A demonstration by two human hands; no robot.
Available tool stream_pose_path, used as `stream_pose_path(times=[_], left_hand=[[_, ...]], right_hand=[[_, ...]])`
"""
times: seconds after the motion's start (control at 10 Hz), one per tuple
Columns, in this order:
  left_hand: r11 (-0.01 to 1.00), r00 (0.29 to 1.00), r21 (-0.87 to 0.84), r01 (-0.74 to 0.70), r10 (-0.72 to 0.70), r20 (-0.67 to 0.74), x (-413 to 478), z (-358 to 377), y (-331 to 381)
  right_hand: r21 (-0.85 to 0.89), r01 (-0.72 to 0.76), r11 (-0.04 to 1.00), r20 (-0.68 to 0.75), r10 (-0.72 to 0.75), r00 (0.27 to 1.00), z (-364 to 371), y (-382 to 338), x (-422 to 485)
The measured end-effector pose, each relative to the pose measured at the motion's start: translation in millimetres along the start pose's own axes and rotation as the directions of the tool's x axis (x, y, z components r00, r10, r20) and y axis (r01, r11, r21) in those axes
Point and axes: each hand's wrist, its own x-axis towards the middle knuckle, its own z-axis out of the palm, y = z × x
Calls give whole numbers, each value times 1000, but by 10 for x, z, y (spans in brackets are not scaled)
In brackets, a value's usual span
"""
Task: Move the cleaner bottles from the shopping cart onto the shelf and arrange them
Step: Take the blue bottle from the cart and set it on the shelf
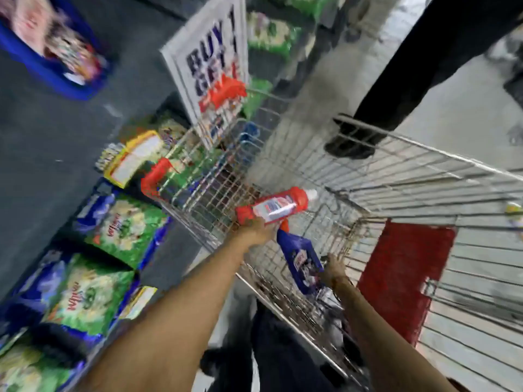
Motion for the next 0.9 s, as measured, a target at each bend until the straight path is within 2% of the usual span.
stream_pose_path(times=[0.1, 0.2, 0.3, 0.4, 0.5, 0.6, 0.8, 0.9], left_hand=[[971, 987, -177, 158, -161, 1, 300, 150, 98], [916, 975, -334, 222, -218, 49, 553, 391, 93], [855, 948, -412, 316, -304, 96, 730, 605, 42], [745, 915, -542, 390, -382, 133, 1091, 883, -77], [679, 913, -640, 359, -399, 90, 1289, 1017, -182], [661, 913, -658, 361, -396, 103, 1436, 1076, -255], [747, 948, -583, 319, -265, 179, 1314, 866, -79], [746, 955, -597, 295, -235, 178, 1239, 706, 30]], right_hand=[[14, -61, 998, 45, 60, 997, 64, 76, 247], [2, -144, 990, 169, 142, 975, 175, 247, 426], [-63, -8, 998, 153, 18, 988, 185, 268, 588], [-7, 19, 1000, 238, -17, 971, 183, 371, 771], [-28, 16, 999, 334, -6, 943, 191, 478, 936], [-46, 26, 999, 338, -9, 941, 191, 468, 1012], [96, 18, 995, 311, -47, 949, 240, 520, 958], [243, 4, 970, 354, -92, 931, 165, 489, 826]])
